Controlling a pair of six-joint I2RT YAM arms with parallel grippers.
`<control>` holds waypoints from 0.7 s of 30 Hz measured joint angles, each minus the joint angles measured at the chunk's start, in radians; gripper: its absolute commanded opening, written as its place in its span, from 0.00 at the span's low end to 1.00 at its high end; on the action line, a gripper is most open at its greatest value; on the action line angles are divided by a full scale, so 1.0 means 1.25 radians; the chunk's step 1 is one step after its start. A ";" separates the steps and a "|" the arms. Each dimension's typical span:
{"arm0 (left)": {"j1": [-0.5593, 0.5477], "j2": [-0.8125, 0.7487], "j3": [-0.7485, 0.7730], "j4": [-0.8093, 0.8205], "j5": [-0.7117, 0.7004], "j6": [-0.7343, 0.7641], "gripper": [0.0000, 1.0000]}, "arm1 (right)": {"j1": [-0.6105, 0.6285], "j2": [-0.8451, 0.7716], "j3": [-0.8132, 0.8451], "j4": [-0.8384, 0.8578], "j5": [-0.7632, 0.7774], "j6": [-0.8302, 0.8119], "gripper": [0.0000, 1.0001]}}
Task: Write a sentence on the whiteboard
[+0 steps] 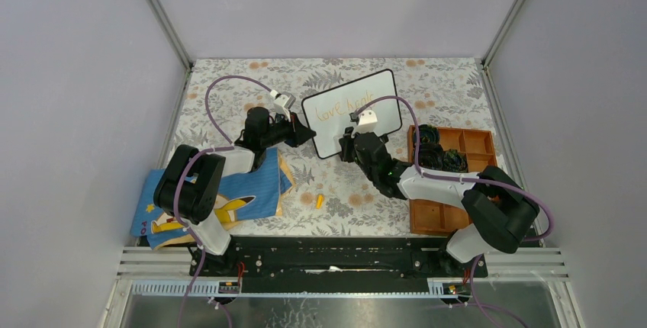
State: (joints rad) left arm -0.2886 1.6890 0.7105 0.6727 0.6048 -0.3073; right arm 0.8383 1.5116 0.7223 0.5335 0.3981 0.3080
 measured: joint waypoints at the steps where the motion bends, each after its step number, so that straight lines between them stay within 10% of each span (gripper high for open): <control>1: 0.000 0.000 0.000 0.000 0.000 0.001 0.00 | 0.000 0.000 0.000 -0.001 -0.002 0.000 0.00; 21: -0.010 -0.006 0.000 -0.002 -0.009 0.009 0.00 | 0.000 0.000 0.000 -0.075 -0.052 0.002 0.00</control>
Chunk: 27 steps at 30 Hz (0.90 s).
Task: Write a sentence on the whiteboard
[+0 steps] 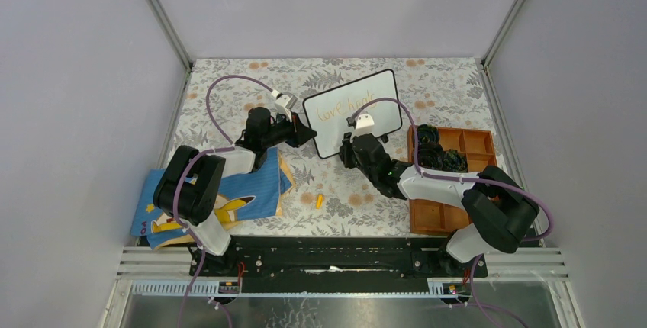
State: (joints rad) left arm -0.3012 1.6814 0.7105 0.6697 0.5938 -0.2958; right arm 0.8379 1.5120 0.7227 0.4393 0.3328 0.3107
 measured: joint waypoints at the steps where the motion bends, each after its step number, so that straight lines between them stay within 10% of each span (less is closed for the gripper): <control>1: 0.000 0.000 0.000 0.000 0.000 0.000 0.00 | 0.000 0.000 0.000 -0.004 0.003 0.000 0.00; 27: -0.002 0.000 0.000 -0.001 -0.007 0.001 0.00 | -0.014 0.000 0.064 -0.038 0.039 -0.010 0.00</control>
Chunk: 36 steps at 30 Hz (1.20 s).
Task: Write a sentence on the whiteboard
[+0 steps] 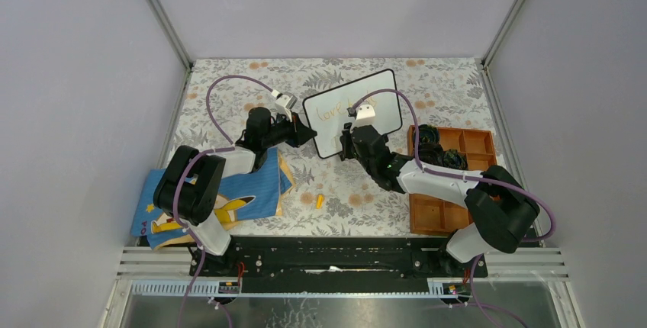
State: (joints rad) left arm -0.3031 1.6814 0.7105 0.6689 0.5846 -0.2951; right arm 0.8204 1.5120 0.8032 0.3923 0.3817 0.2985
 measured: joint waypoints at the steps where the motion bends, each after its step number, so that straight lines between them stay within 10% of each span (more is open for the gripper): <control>1: 0.000 0.000 0.000 0.000 0.000 0.000 0.00 | 0.000 0.000 0.000 0.000 -0.001 0.000 0.00; 36: -0.005 -0.005 0.000 -0.007 -0.008 0.006 0.00 | -0.004 -0.032 -0.053 -0.018 -0.028 0.017 0.00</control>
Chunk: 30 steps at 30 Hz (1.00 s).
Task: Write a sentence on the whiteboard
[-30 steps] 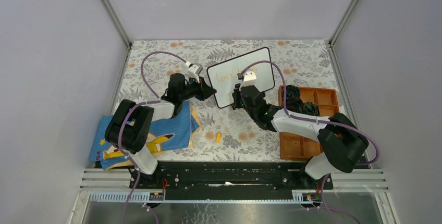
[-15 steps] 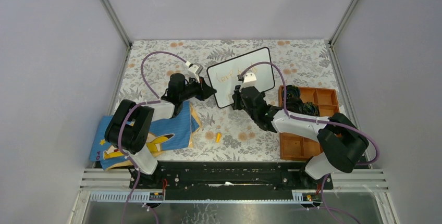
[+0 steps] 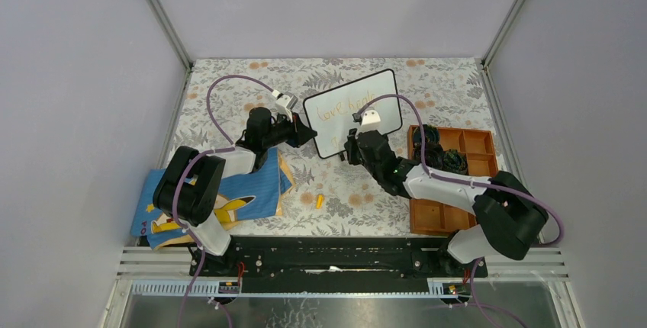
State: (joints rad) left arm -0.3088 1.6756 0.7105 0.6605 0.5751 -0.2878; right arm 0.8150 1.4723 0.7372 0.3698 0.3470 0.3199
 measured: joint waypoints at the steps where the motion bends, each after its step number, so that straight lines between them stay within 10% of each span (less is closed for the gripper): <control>1: 0.000 0.000 0.000 0.000 0.000 0.000 0.00 | 0.000 -0.011 -0.003 -0.002 0.000 0.000 0.00; 30: -0.004 -0.003 0.000 -0.002 -0.006 0.006 0.00 | -0.049 -0.049 0.014 0.051 -0.050 0.012 0.00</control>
State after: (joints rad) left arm -0.3141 1.6722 0.7105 0.6579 0.5674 -0.2802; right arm 0.7532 1.4117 0.7544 0.4332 0.2848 0.3344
